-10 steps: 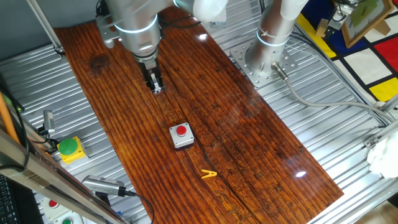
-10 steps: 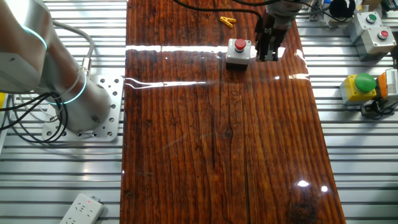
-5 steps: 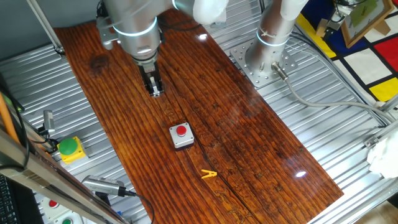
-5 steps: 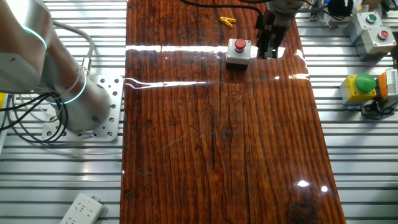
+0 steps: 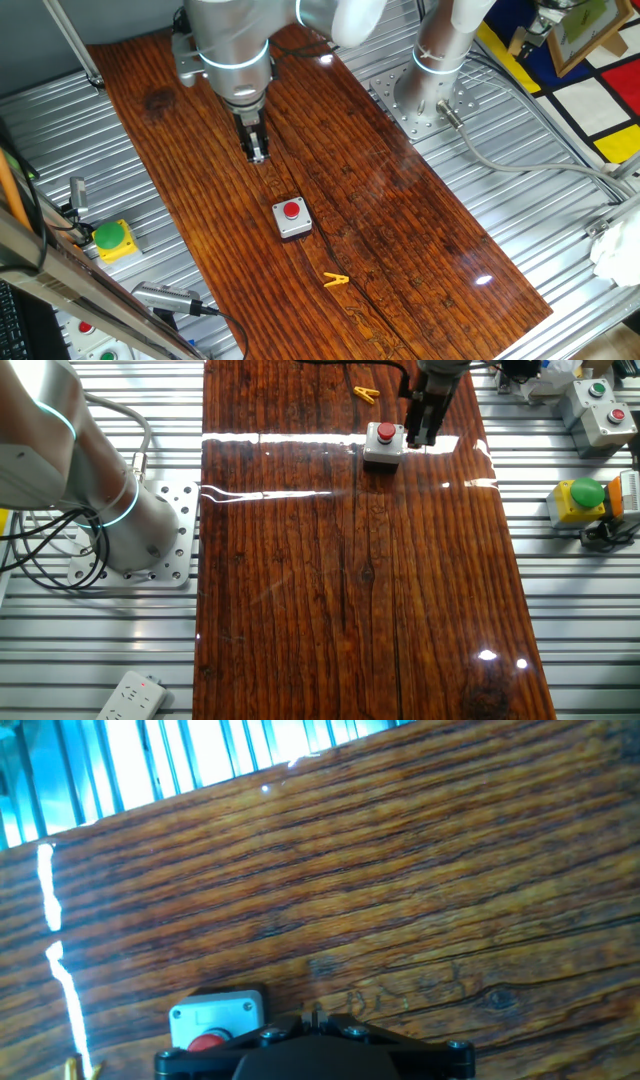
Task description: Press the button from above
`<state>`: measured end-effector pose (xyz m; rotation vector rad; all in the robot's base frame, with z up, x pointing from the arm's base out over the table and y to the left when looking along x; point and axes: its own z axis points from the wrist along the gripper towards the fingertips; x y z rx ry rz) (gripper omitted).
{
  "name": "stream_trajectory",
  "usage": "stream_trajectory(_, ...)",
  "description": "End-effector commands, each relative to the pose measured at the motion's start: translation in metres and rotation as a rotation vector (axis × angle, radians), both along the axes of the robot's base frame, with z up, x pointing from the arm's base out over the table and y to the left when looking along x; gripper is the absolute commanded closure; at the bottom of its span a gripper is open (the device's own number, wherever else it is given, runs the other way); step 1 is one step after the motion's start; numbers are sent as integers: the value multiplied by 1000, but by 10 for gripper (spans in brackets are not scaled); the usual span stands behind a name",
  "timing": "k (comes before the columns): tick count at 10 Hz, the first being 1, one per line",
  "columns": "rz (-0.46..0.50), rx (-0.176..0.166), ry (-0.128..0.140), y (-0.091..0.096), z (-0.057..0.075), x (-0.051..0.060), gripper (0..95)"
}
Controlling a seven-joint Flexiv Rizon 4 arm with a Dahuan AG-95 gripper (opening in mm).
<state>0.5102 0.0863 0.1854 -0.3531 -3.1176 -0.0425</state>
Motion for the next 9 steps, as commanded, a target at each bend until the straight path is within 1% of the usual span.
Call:
stream_trajectory(1, -23, -1, -4, 5, -2, -2, 950)
stream_trajectory(3, -31, -2, -4, 11, -3, -6, 950)
stream_trajectory(6, -31, -4, -15, 18, -8, -13, 950)
stream_trajectory(9, -31, -6, -13, 24, -12, -18, 950)
